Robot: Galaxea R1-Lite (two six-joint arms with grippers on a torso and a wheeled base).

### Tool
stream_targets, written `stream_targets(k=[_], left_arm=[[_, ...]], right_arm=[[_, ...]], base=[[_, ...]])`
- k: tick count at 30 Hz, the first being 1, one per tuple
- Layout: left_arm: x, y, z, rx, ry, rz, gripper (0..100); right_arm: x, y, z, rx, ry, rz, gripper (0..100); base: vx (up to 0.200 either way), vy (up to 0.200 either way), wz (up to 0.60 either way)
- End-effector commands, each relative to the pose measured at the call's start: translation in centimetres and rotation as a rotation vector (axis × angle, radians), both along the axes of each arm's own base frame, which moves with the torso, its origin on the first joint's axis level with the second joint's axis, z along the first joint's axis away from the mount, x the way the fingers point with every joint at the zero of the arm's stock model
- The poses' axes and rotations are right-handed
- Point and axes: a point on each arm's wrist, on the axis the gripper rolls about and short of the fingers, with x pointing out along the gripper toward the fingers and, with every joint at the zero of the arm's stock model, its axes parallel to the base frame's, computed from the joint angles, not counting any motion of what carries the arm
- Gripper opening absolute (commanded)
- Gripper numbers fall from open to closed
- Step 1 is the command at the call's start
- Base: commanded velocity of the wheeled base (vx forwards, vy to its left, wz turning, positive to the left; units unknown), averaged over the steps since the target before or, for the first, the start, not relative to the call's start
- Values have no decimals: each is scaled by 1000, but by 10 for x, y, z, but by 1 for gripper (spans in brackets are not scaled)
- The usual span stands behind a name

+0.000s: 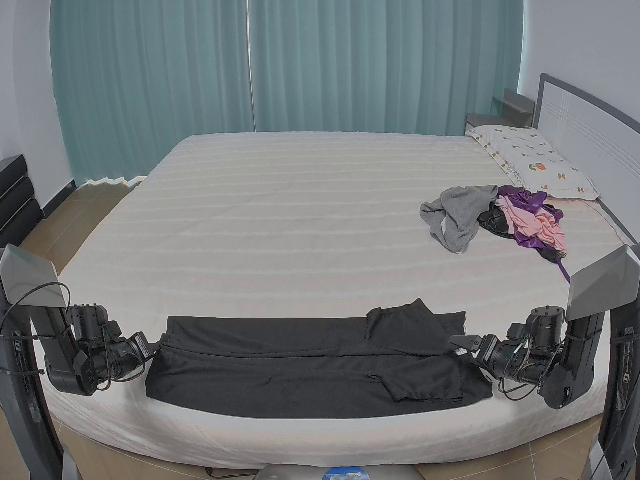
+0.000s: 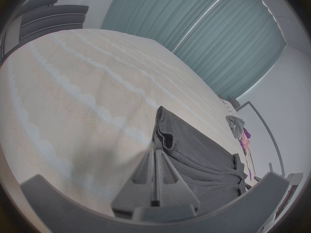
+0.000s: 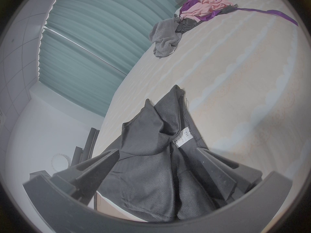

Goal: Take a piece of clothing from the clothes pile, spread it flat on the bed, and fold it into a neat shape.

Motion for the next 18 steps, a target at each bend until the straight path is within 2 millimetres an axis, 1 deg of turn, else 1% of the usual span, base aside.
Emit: stream_targets(k=[1, 9, 15, 16, 18], left_arm=[[-1, 0, -2, -2, 5, 0, 0], [-2, -1, -3, -3, 15, 1, 0], [-3, -1, -6, -4, 22, 1, 0], [-3, -1, -7, -5, 25, 1, 0], [-3, -1, -7, -6, 28, -1, 0]], right_arm=[[2, 0, -1, 0, -1, 2, 100], [6, 0, -7, -12, -6, 9, 100], [4, -1, -17, -48, 2, 53, 100], [4, -2, -18, -57, -1, 55, 0], [4, -3, -18, -64, -4, 59, 0]], base=[[0, 0, 0], [0, 0, 0], [0, 0, 0], [0, 0, 0], [0, 0, 0]])
